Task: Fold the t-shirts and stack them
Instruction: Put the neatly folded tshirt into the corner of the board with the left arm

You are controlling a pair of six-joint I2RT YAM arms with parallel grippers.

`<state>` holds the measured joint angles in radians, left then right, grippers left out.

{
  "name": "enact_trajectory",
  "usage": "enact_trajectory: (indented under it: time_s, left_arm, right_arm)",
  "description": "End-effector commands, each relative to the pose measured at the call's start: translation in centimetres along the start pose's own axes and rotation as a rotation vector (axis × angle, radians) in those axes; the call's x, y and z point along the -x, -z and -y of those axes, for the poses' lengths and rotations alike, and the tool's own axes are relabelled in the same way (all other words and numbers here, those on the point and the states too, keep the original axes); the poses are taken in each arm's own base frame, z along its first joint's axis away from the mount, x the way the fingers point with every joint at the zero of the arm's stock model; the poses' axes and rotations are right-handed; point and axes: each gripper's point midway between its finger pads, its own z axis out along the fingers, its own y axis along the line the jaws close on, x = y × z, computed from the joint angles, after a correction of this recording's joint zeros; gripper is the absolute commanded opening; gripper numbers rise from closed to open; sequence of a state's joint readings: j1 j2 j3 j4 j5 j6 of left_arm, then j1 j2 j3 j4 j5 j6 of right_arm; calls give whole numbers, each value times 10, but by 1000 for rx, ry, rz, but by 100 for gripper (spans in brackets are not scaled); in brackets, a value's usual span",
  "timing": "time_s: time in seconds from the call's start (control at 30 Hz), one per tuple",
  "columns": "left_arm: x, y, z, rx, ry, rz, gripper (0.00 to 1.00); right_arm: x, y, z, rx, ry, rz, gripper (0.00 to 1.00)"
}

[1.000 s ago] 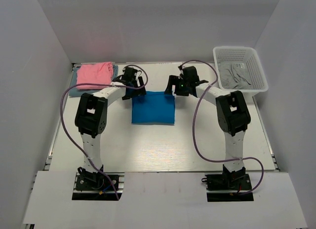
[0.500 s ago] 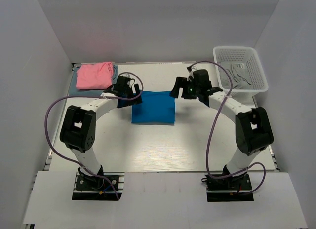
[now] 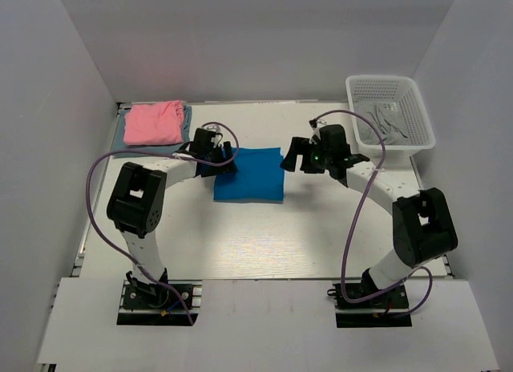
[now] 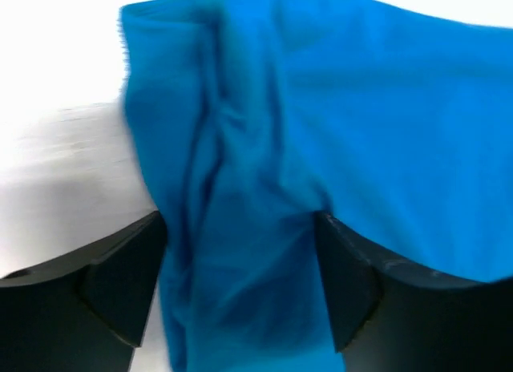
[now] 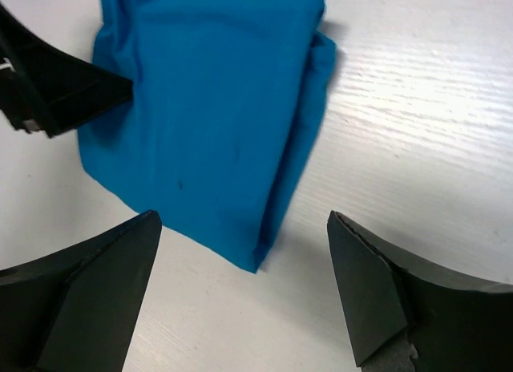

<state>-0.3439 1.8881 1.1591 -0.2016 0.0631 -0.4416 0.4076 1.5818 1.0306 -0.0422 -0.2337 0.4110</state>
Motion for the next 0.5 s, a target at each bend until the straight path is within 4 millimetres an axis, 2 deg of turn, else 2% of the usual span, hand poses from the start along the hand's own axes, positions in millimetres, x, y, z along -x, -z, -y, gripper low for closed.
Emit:
enact_trajectory:
  time_s: [0.0,0.03,0.07,0.13,0.2,0.23,0.27,0.3,0.4,0.43,0.47]
  left_arm:
    - [-63,-13,3,-88,22,-173,82]
    - [-65,-14,2,-88,22,-173,78]
    - [-71,-16,-4,-66,34,-183,68]
    - [-72,-17,-9,-33,45,-181,56]
    - [-76,-19,-9,-25,38,-188,35]
    - [-76,-19,-9,-25,38,-188,25]
    - [-72,-19,-7,-29,37,-180,17]
    - [-68,-17,-7,-23,35,-165,0]
    - [-49,-15,-9,13,12,-120,0]
    - [-29,-9,-3,17,8,-70,0]
    - [-20,-4,-10,70,-4,-46,0]
  right_arm:
    - [-2,9,12,-58,-2,34,90]
    - [-4,11,14,-65,-1,44,90]
    - [-4,13,17,-77,3,50,90]
    - [-2,17,22,-107,5,69,90]
    - [7,26,28,-155,17,107,90]
    - [2,28,33,-172,13,101,90]
    - [10,35,36,-199,22,143,90]
    - [6,37,38,-204,24,140,90]
    - [8,49,51,-273,27,185,90]
    - [8,52,55,-288,26,192,90]
    - [5,57,62,-326,22,204,90]
